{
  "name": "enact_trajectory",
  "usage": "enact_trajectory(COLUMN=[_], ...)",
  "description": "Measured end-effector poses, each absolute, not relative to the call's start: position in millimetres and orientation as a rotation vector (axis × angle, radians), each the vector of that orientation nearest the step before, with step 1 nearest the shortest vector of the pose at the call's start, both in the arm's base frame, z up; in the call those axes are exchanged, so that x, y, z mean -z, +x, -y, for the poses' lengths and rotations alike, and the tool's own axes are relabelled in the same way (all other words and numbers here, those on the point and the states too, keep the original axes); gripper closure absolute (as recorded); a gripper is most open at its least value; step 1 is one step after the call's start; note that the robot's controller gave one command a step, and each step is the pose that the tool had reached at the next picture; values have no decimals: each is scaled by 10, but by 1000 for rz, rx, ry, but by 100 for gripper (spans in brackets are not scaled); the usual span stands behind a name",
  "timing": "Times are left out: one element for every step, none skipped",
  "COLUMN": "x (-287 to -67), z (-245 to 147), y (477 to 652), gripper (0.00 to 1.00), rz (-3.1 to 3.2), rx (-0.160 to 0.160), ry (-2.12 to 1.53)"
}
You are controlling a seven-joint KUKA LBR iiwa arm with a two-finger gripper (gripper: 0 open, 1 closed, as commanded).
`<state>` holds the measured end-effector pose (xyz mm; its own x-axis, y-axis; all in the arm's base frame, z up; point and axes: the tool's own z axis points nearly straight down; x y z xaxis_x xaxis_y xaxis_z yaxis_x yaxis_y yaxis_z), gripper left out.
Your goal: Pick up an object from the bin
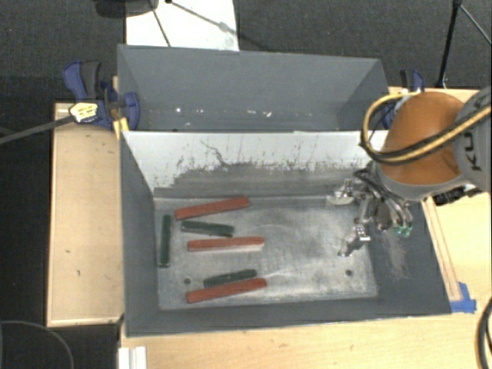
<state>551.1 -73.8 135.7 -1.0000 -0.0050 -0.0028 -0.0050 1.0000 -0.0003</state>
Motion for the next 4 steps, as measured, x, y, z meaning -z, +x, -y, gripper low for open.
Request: enact_trajectory(x=[-1357, -1516, -1141, -860], z=[738, 408, 73, -274], y=[5511, 5402, 5581, 5584], gripper=[0, 0, 0, 0], rz=[-3139, -3144, -3130, -3142], rx=[0, 1, -1, -1], ry=[-9, -42, 29, -1])
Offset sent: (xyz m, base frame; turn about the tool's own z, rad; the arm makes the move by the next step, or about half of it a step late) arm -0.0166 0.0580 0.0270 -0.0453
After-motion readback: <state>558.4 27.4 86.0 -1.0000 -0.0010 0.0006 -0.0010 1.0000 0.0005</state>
